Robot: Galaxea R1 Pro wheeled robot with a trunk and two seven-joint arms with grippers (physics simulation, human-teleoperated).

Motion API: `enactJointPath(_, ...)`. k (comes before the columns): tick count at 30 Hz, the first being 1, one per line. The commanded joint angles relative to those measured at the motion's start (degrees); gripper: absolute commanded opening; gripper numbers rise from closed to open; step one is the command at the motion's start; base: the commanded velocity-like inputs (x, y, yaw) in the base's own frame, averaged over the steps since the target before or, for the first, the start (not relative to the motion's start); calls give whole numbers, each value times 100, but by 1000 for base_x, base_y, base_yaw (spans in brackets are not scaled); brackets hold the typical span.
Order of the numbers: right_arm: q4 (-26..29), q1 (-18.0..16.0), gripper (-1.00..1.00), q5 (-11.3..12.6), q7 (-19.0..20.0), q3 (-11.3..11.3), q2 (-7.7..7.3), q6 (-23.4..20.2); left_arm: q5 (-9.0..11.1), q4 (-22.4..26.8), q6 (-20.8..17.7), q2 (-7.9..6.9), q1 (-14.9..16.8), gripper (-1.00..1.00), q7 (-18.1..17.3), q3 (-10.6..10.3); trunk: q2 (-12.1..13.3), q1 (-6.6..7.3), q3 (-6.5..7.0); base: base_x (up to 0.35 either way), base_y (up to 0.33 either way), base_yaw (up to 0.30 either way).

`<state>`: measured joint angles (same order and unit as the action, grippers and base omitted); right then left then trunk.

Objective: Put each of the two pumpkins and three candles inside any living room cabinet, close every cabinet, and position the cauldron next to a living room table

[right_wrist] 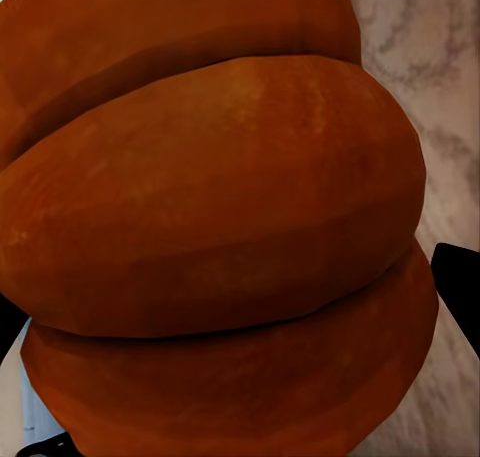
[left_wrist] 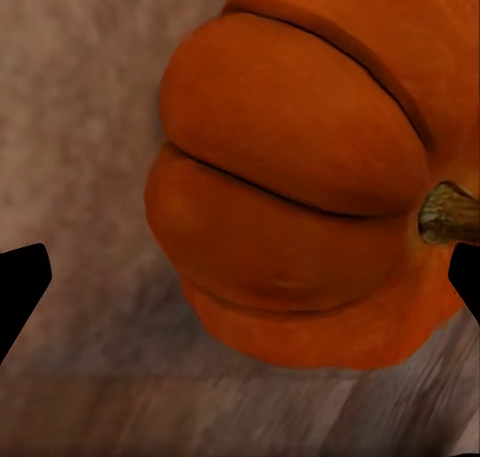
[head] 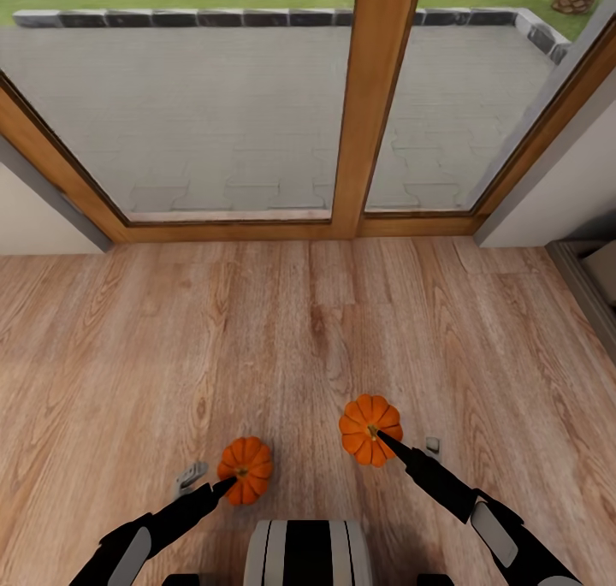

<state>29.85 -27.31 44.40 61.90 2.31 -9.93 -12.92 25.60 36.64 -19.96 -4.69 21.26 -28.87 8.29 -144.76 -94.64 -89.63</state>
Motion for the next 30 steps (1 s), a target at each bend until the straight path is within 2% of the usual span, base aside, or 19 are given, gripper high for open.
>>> enactJointPath(1, -2, -2, -100, 60, 6, 24, -3, -53, 43, 1, -52, 2, 3, 100, -14, 15, -1, 1, -3, 0, 0, 0)
enactJointPath(4, -2, -2, -100, 60, 6, 24, -1, -53, 42, 6, -47, 3, 1, 100, -14, 15, -1, 1, -3, 0, 0, 0)
enactJointPath(9, -5, -2, -100, 60, 6, 24, 0, -51, 42, 3, 54, 3, 1, 100, -14, 15, -8, -12, -114, 0, 0, 0)
enactJointPath(16, -4, -2, -100, 60, 6, 31, 0, -49, 50, 8, 79, -1, 1, 100, -19, 12, -8, -12, -114, 0, 0, 0)
enactJointPath(19, -5, -2, -100, 59, 6, 32, 0, -45, 52, 10, 86, 2, 1, 100, -21, 11, -12, -20, -180, 0, 0, 0)
enactJointPath(23, -6, -2, -100, 55, 3, 32, 0, -44, 59, 24, 84, -3, 1, 100, -30, 6, -12, -20, -180, 0, 0, 0)
enactJointPath(27, -6, -2, -100, 54, -1, 32, 0, -44, 59, 30, 83, -4, 1, 100, -31, 3, -17, -30, -269, 0, 0, 0)
enactJointPath(30, -6, -2, -100, 53, -2, 32, 2, -44, 60, 35, 85, 1, 1, 100, -31, 0, -17, -30, -269, 0, 0, 0)
